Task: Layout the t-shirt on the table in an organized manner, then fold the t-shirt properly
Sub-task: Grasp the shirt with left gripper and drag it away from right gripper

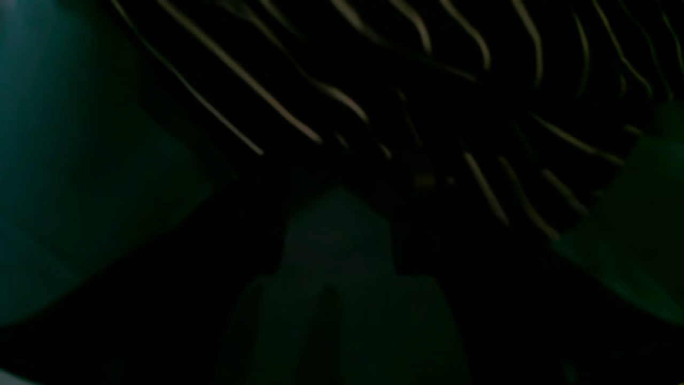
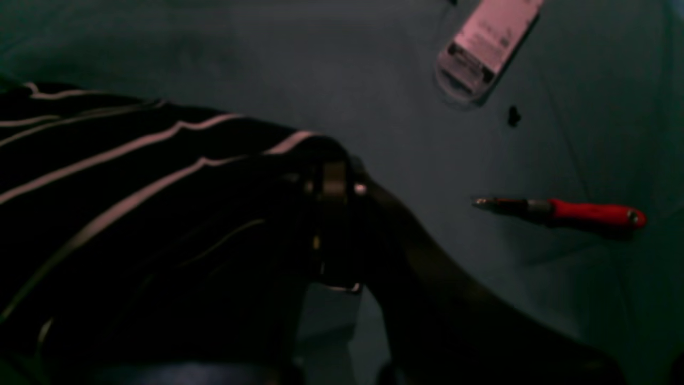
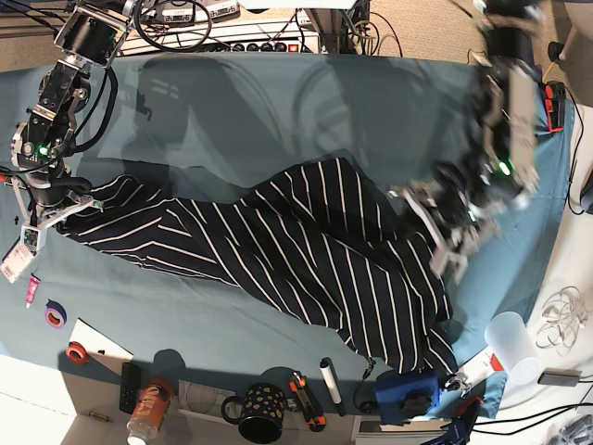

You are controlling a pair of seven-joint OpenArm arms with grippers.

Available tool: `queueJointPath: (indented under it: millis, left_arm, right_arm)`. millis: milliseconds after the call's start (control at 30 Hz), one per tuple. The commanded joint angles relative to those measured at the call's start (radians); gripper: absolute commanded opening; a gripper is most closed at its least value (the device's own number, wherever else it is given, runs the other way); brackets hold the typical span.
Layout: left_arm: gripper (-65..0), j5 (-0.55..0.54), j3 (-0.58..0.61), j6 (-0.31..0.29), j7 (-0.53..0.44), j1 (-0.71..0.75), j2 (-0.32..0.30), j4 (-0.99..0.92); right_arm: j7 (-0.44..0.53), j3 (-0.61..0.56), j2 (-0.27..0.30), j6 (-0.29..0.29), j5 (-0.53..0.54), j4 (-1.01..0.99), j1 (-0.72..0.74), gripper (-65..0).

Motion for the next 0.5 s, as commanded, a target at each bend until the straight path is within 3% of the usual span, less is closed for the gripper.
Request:
queueJointPath:
  millis: [0,233,467]
  left_arm:
    - [-34.1,-0.009,-0.010,0.000,-0.026,-0.001,0.014,0.014]
    - [-34.1,-0.005,-0.011,0.000,-0.114,0.053,0.138,-0.086]
    - [-34.1,-0.016,-0.011,-0.005,-0.121,0.013,0.159,-0.231]
  right_arm:
    - [0.018,0.005,0.020,-0.005,-0.006,0.014,0.016,-65.0]
    - [0.004,0.005,0.020,0.000,-0.006,0.014,0.016,-65.0]
    - [0.003,0.005,0.020,0.028,-0.006,0.014,0.016,-65.0]
